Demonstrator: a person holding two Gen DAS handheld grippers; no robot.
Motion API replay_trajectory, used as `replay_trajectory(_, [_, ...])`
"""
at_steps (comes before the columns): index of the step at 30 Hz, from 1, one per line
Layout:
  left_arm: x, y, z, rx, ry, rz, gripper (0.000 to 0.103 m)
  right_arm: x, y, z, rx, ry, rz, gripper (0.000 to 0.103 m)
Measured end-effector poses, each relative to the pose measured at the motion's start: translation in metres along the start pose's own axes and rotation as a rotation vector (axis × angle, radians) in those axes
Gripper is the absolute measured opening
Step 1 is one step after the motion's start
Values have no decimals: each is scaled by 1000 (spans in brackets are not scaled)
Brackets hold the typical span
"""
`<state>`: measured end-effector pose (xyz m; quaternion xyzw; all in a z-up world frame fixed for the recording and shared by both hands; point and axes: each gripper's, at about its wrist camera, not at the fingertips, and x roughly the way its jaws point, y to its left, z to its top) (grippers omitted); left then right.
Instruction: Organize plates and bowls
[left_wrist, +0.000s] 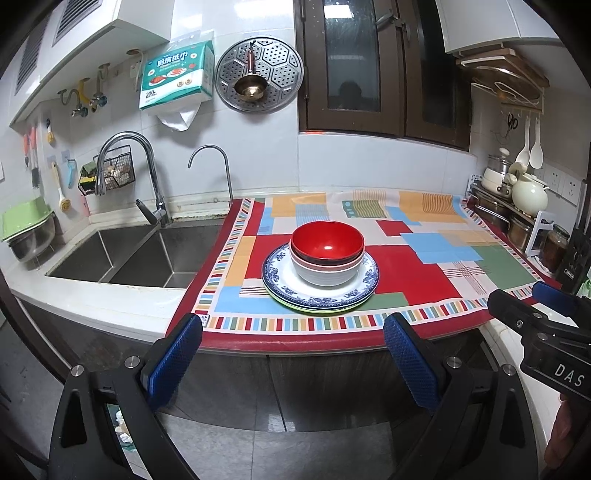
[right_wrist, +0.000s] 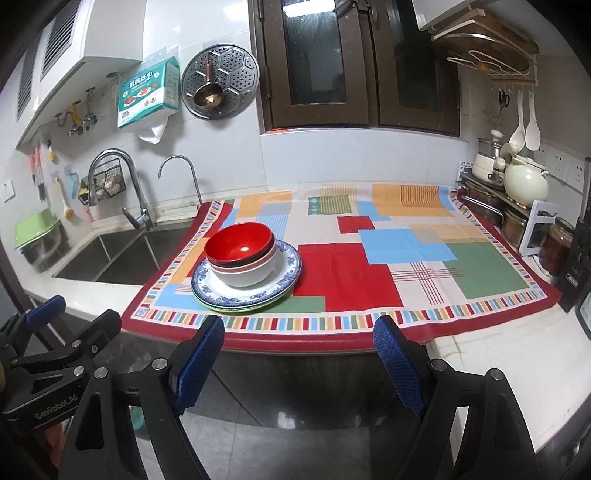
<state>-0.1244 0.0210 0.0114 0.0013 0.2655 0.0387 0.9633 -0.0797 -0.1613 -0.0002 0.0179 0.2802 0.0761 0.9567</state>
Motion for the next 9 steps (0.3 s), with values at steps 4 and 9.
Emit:
replay_trajectory(4, [-1, 3, -1, -2, -1, 1, 100, -1, 2, 0, -3, 0, 2, 84])
replay_trajectory(9, [-1, 4, -1, -2, -1, 2, 100, -3, 5, -1, -6, -2, 3, 84])
